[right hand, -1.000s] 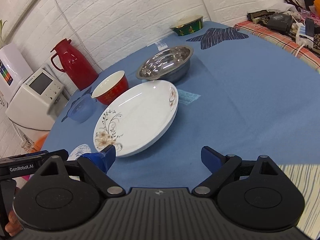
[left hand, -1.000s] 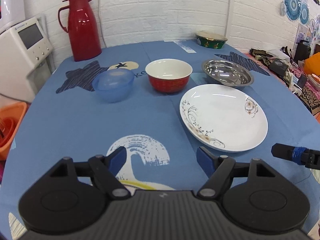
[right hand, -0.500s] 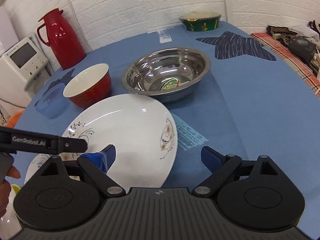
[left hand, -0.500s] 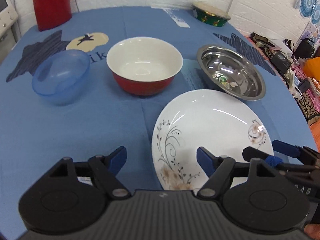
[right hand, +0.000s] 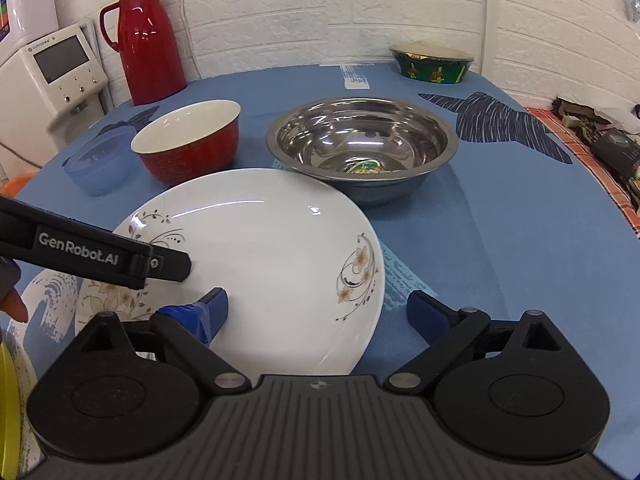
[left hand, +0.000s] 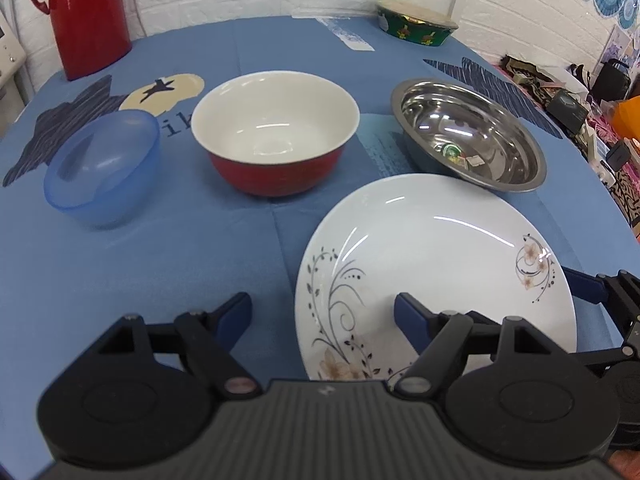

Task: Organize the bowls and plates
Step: 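Grasp the rim of the white floral plate with the right tool, then carry the floral plate onto the plate stack and release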

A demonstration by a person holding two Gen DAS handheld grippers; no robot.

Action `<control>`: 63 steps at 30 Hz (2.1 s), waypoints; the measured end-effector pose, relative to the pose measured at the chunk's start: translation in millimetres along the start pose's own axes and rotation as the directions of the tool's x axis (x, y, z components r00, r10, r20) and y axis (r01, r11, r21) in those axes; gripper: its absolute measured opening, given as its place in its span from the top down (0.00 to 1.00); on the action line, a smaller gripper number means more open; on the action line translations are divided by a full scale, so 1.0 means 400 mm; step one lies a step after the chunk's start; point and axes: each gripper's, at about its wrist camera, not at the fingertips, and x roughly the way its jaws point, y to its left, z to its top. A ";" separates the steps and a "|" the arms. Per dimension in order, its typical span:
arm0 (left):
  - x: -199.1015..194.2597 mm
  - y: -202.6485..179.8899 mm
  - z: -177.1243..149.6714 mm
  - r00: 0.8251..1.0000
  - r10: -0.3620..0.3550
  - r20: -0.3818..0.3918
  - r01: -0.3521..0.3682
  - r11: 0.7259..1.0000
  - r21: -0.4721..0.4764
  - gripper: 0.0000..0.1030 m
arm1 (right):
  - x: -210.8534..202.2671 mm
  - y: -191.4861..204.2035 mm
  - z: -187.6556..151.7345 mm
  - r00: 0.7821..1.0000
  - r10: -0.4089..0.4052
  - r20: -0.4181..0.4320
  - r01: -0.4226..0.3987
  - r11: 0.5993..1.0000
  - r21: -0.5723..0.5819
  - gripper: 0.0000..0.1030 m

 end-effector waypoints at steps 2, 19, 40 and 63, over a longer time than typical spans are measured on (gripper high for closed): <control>-0.001 -0.007 -0.002 1.000 -0.004 0.008 0.004 1.000 0.009 0.30 | -0.004 0.023 -0.008 0.998 0.063 0.002 -0.063 0.997 -0.044 0.18; -0.106 0.006 -0.039 0.998 -0.067 0.010 0.067 0.997 -0.041 0.55 | -0.124 0.091 -0.024 0.997 0.044 0.062 -0.047 0.998 0.047 0.21; -0.437 0.320 -0.416 0.990 0.122 0.075 -0.098 0.960 -0.264 0.55 | -0.252 0.487 -0.164 0.955 0.296 0.007 -0.292 0.946 -0.144 0.20; -0.469 0.337 -0.465 0.954 0.182 0.240 -0.128 0.966 -0.224 0.37 | -0.258 0.520 -0.203 0.973 0.230 -0.016 -0.227 0.943 -0.245 0.20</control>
